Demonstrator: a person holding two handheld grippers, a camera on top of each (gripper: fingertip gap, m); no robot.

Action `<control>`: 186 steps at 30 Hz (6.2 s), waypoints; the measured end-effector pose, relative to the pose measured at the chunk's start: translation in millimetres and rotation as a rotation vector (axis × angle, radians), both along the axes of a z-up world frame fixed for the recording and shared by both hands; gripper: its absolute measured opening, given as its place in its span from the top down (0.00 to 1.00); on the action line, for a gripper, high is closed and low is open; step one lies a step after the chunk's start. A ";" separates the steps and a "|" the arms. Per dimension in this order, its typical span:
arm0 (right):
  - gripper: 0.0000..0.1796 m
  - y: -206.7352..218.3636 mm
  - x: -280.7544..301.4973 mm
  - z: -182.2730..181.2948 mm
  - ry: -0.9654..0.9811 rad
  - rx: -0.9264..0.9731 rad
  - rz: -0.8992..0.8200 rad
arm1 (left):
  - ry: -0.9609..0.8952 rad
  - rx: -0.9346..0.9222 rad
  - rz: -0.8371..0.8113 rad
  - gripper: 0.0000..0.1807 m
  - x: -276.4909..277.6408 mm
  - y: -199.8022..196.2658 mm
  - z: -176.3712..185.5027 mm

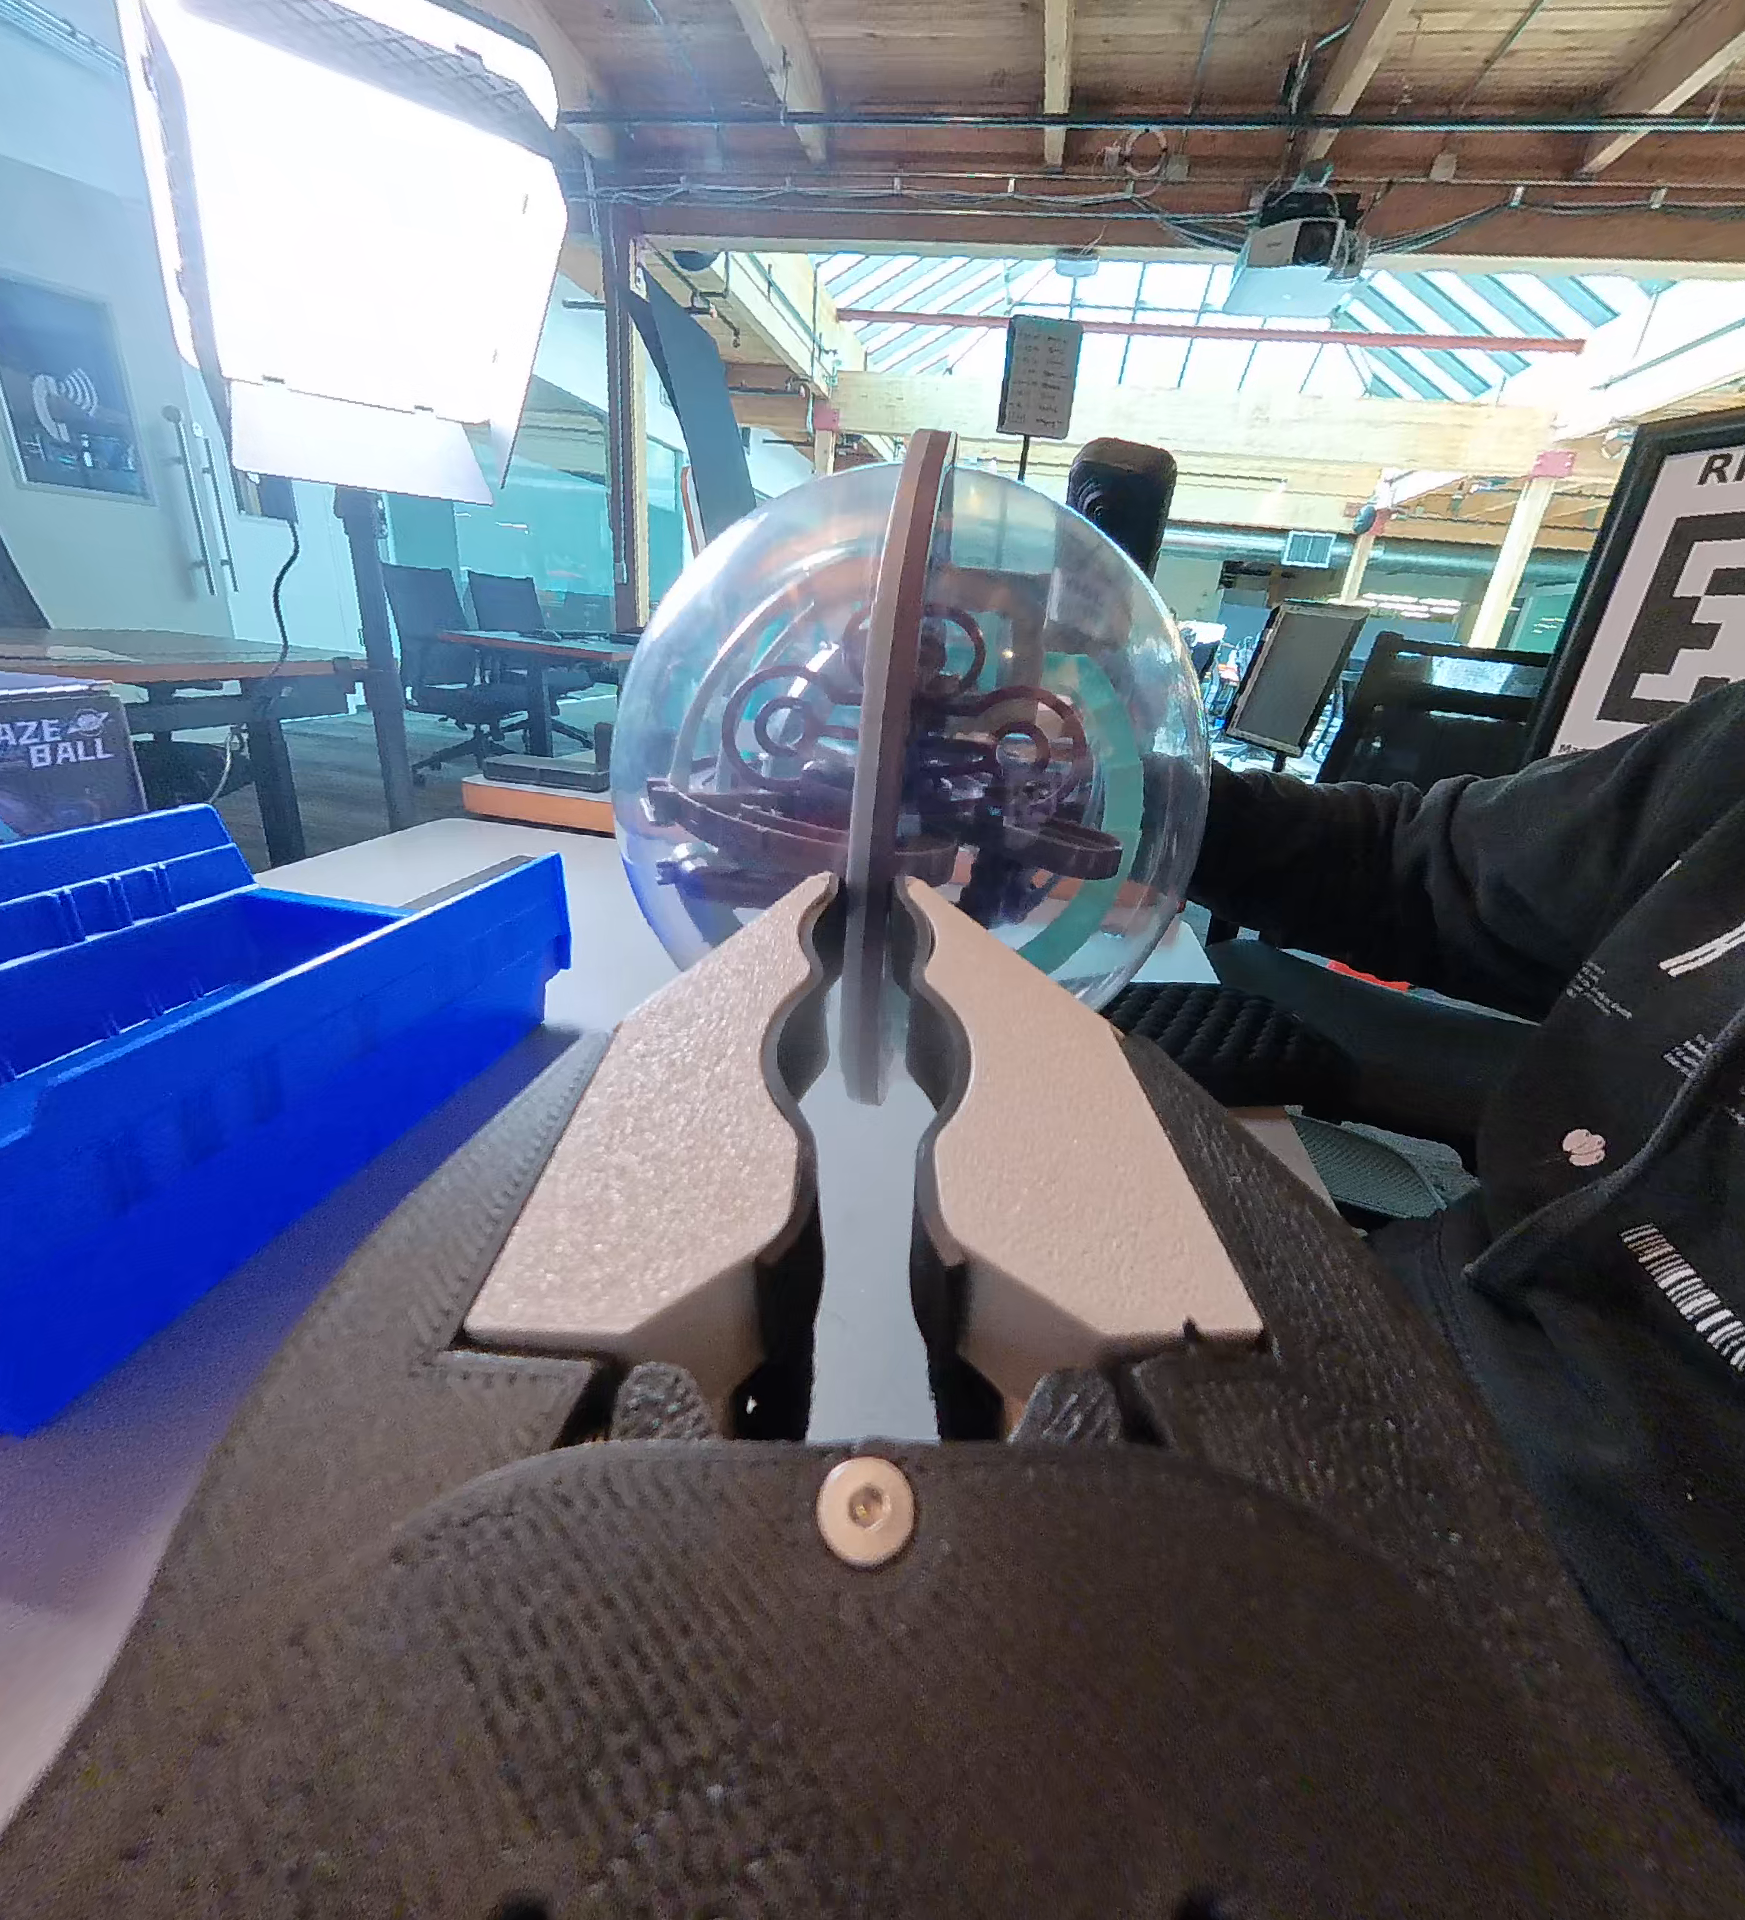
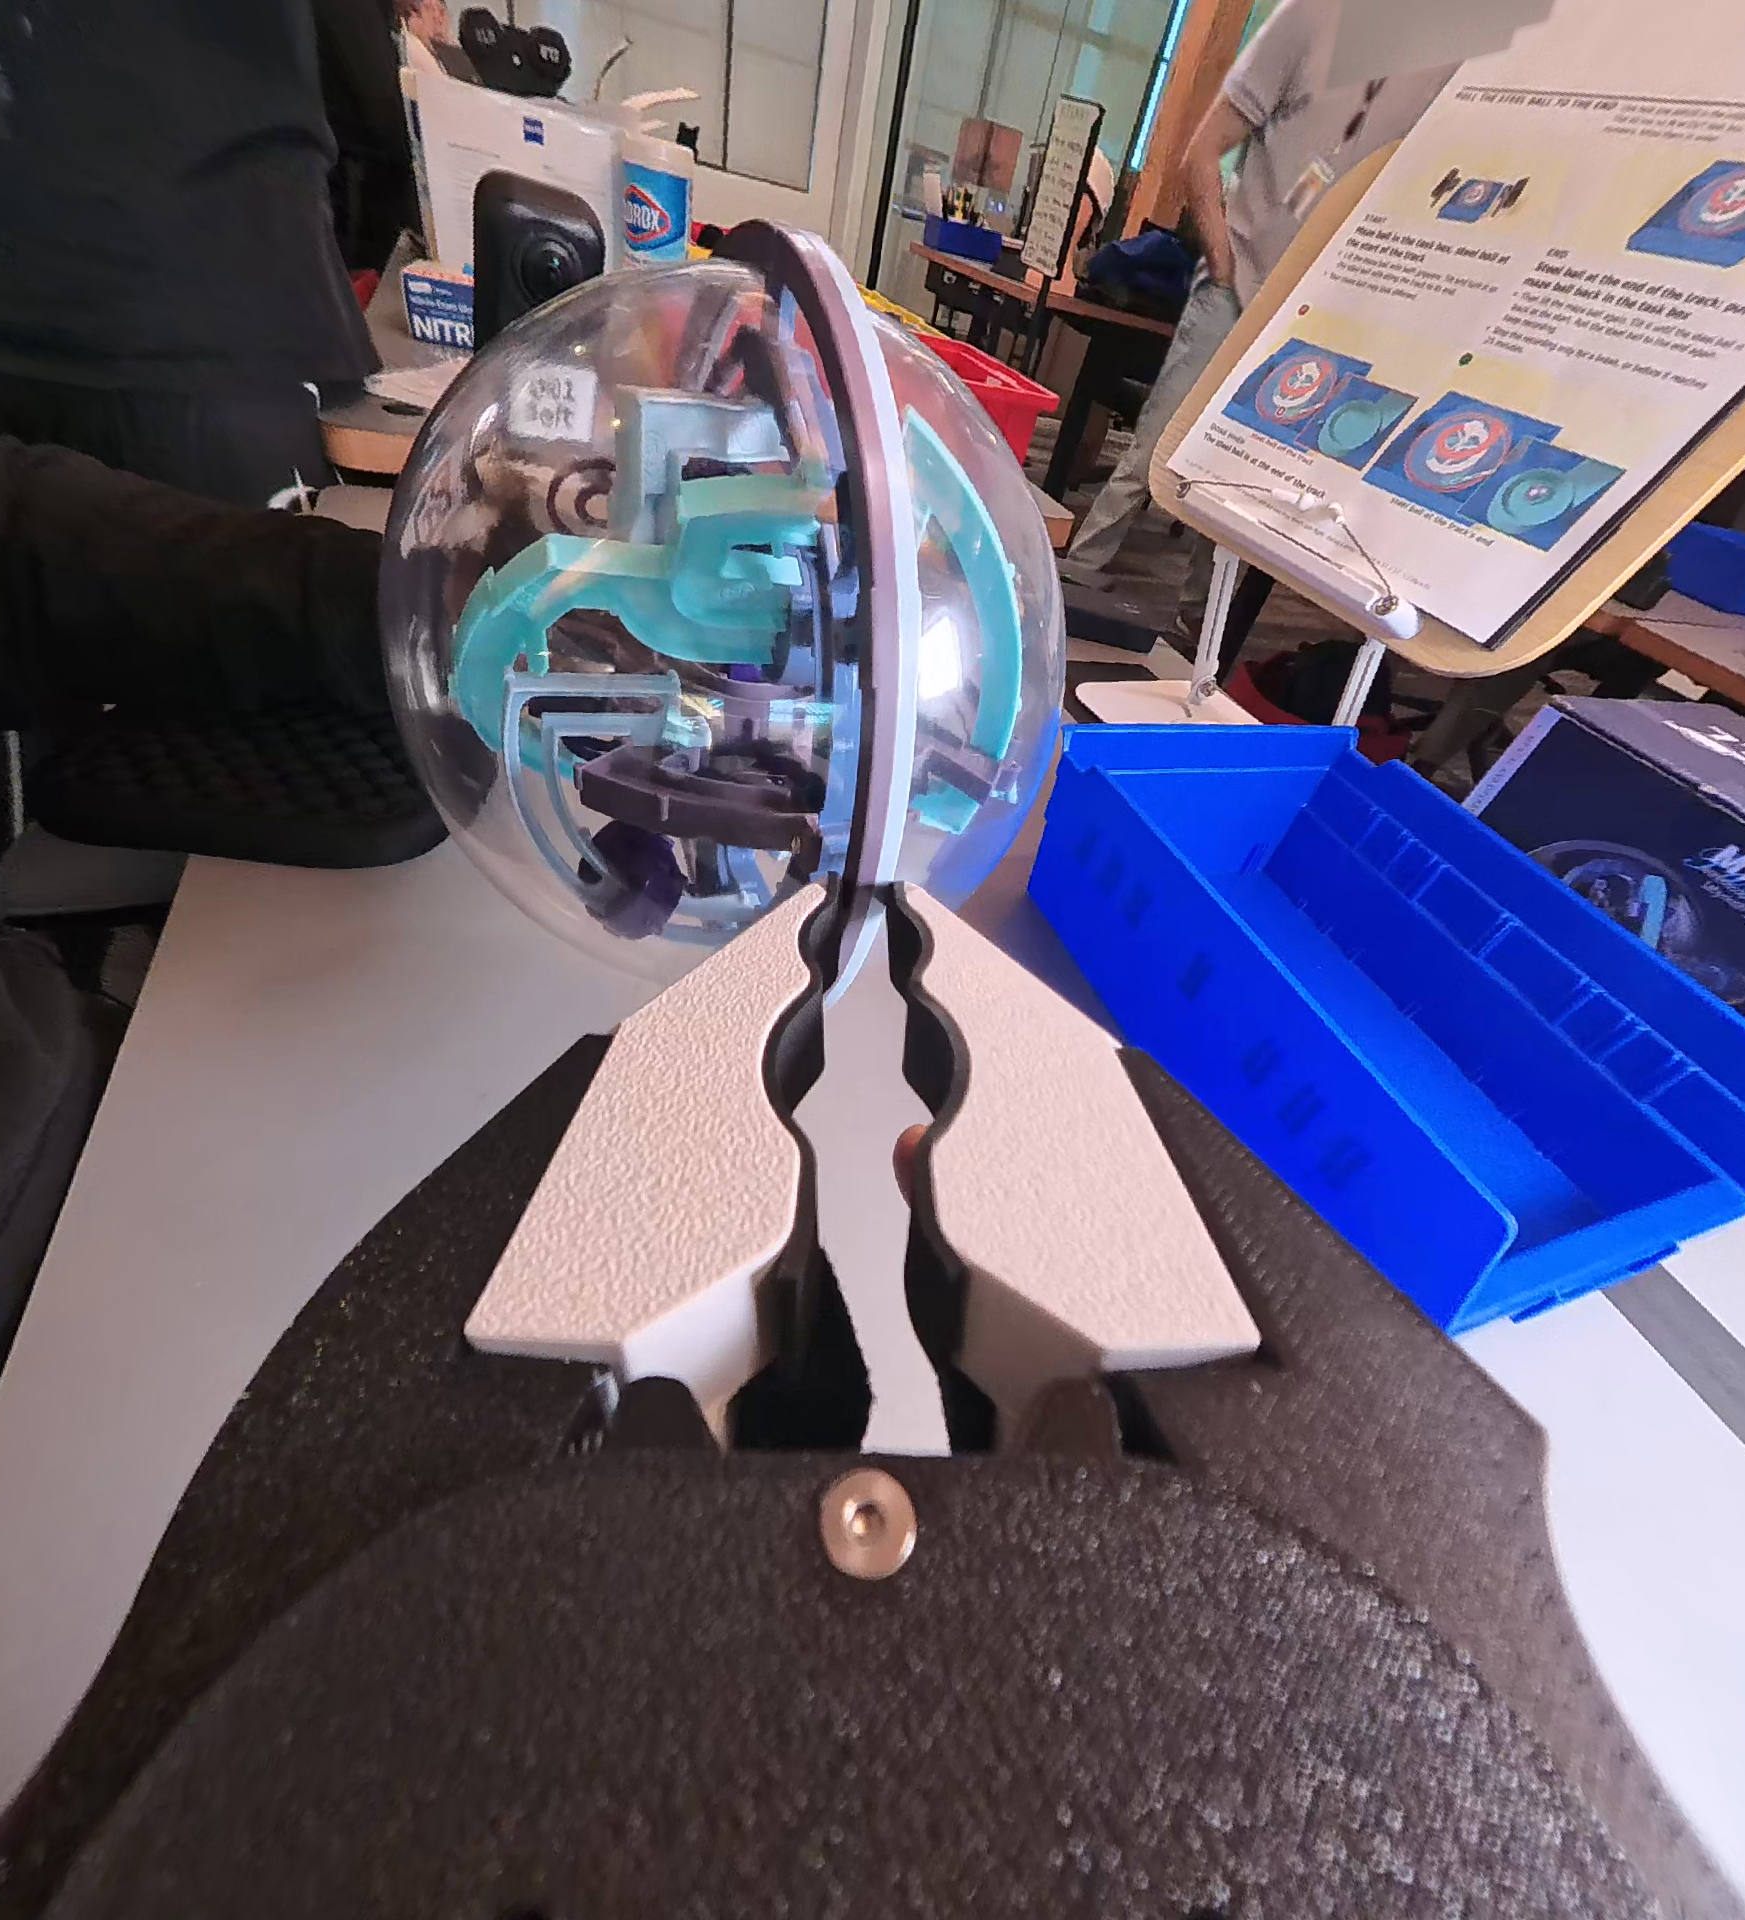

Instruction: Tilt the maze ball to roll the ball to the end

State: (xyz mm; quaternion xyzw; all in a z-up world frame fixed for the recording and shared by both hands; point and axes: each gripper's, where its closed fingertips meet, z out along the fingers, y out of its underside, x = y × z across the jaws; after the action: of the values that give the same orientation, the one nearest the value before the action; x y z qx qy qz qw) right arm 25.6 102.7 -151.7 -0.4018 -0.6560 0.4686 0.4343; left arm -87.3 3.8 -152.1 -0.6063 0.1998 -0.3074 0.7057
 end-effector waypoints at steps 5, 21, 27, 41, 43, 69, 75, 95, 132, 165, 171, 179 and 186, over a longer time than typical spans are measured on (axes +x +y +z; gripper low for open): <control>0.97 -0.2 0.2 0.1 0.000 0.007 0.000 | 0.011 0.010 -0.004 0.96 0.4 -0.9 2.6; 0.97 -0.9 4.3 -6.7 -0.039 -0.020 -0.006 | -0.026 -0.054 -0.022 0.96 2.7 1.4 -7.3; 0.97 -2.2 3.1 -10.1 -0.054 -0.024 -0.003 | -0.036 -0.071 -0.021 0.96 1.2 0.5 -8.9; 0.97 -3.8 3.3 -18.2 -0.090 -0.051 -0.005 | -0.062 -0.108 -0.026 0.96 -0.5 0.8 -14.4; 0.97 -3.9 3.9 -20.6 -0.097 -0.056 -0.004 | -0.062 -0.116 -0.029 0.96 0.1 0.9 -17.0; 0.97 -3.7 8.8 -47.9 -0.197 -0.133 -0.009 | -0.121 -0.268 -0.044 0.96 3.6 1.4 -41.6; 0.97 -2.9 9.4 -54.0 -0.219 -0.147 -0.016 | -0.136 -0.324 -0.038 0.96 3.8 2.8 -48.7; 0.97 -1.8 8.8 -79.7 -0.333 -0.335 -0.021 | -0.285 -0.607 -0.078 0.96 3.6 5.7 -79.8; 0.97 0.2 13.4 -104.0 -0.678 -0.851 -0.009 | -0.701 -1.082 -0.194 0.96 8.2 9.5 -109.2; 0.96 -19.8 17.2 -108.5 -0.719 -1.153 0.087 | -0.817 -1.173 -0.232 0.96 12.9 -10.3 -103.7; 0.95 -17.7 12.7 -105.9 -0.588 -1.100 0.059 | -0.825 -1.076 -0.240 0.96 9.2 -8.5 -104.8; 0.83 -17.8 15.2 -90.2 -0.360 -0.912 0.020 | -0.835 -0.979 -0.242 0.96 8.1 -8.8 -105.0; 0.81 -49.3 44.4 -87.9 -0.254 -0.542 -0.031 | -0.834 -0.936 -0.180 0.96 9.3 -7.7 -103.2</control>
State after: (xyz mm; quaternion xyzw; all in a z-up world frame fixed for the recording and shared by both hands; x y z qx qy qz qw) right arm 70.0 53.5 -239.7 -0.5685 -0.5498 0.5659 0.2329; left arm -78.0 -3.9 -255.3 -0.6610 -0.1974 -0.6306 0.3556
